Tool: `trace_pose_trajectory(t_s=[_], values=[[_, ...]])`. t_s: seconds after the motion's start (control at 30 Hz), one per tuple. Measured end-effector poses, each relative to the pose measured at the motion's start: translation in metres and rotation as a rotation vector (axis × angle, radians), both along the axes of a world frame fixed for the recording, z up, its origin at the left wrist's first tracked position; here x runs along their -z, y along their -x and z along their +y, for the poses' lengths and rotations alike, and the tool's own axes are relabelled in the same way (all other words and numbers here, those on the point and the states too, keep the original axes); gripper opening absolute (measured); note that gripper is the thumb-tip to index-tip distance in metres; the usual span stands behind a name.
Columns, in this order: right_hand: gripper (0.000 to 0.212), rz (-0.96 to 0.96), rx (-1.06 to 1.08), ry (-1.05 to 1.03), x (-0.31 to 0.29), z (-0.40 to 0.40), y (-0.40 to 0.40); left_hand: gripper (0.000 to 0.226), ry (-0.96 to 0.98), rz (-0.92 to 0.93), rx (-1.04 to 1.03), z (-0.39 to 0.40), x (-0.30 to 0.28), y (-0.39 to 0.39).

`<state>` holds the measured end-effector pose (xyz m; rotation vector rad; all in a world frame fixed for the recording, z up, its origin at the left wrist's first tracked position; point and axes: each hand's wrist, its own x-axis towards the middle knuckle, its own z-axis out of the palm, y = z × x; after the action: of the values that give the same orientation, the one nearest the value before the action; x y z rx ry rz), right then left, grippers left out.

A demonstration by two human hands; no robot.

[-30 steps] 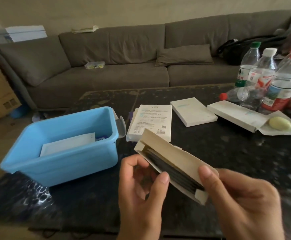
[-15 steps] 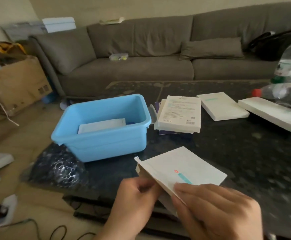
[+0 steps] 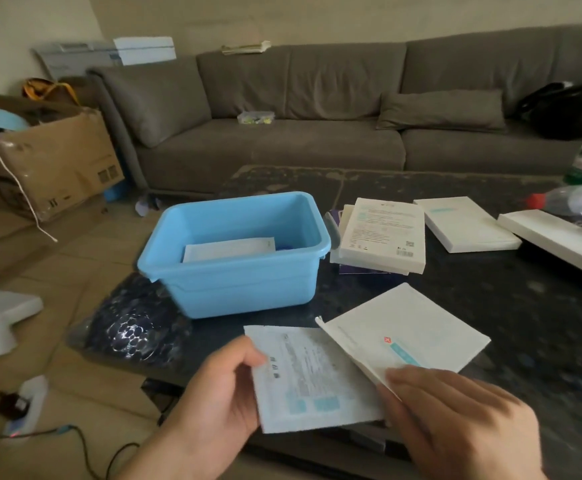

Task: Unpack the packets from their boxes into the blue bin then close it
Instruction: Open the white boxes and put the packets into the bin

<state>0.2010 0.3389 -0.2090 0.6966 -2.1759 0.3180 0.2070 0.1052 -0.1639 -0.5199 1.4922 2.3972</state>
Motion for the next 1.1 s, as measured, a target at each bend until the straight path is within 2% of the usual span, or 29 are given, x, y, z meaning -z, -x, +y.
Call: trace_pose_trajectory(t_s=[0.1, 0.23, 0.33, 0.4, 0.5, 0.53, 0.6, 0.67, 0.73, 0.77, 0.8, 0.87, 0.9, 0.97, 1.03, 1.1], values=[[0.030, -0.050, -0.012, -0.070, 0.009, 0.003, 0.000, 0.032, 0.007, -0.002, -0.034, -0.019, -0.003, -0.003], [0.053, -0.081, -0.039, -0.118, 0.009, -0.002, -0.001, 0.035, -0.003, 0.005, -0.099, -0.042, -0.013, -0.010], [0.047, -0.134, -0.052, -0.180, -0.003, -0.002, -0.006, 0.040, -0.099, 0.023, -0.123, -0.056, -0.024, -0.010], [0.051, -0.168, -0.113, -0.233, -0.016, -0.004, -0.007, 0.041, -0.160, 0.036, -0.088, -0.061, -0.034, -0.010], [0.074, -0.099, -0.224, -0.058, -0.036, -0.025, 0.004, 0.036, -0.214, 0.090, -0.036, -0.059, -0.045, -0.010], [0.070, -0.075, -0.257, -0.022, -0.045, -0.035, 0.009, 0.034, -0.216, 0.106, -0.015, -0.057, -0.048, -0.010], [0.047, -0.028, -0.330, -0.019, -0.062, -0.048, 0.019, 0.030, -0.197, 0.139, 0.020, -0.052, -0.055, -0.009], [0.032, -0.069, -0.399, 0.050, -0.075, -0.052, 0.027, 0.025, -0.010, 0.274, -0.037, -0.052, -0.058, -0.003], [0.022, -0.230, -0.404, 0.268, -0.090, -0.059, 0.031, 0.031, 0.440, 0.498, -0.303, -0.060, -0.054, 0.011], [0.014, -0.333, -0.367, 0.416, -0.101, -0.066, 0.033, 0.031, 0.610, 0.627, -0.448, -0.065, -0.054, 0.018], [0.012, -0.470, -0.330, 0.545, -0.110, -0.073, 0.039, 0.032, 0.679, 0.734, -0.487, -0.070, -0.057, 0.024], [0.024, -0.761, -0.319, 0.640, -0.125, -0.086, 0.059, 0.041, 0.687, 0.800, -0.435, -0.074, -0.062, 0.032], [0.028, -0.877, -0.334, 0.656, -0.131, -0.089, 0.071, 0.037, 0.655, 0.781, -0.401, -0.076, -0.063, 0.038], [0.032, -1.040, -0.399, 0.695, -0.144, -0.096, 0.092, 0.013, 0.617, 0.759, -0.437, -0.079, -0.070, 0.048], [0.035, -1.150, -0.469, 0.754, -0.153, -0.106, 0.110, 0.031, 0.606, 0.745, -0.519, -0.083, -0.074, 0.059], [0.036, -1.278, -0.461, 0.811, -0.157, -0.115, 0.130, 0.039, 0.603, 0.696, -0.561, -0.090, -0.074, 0.072]])
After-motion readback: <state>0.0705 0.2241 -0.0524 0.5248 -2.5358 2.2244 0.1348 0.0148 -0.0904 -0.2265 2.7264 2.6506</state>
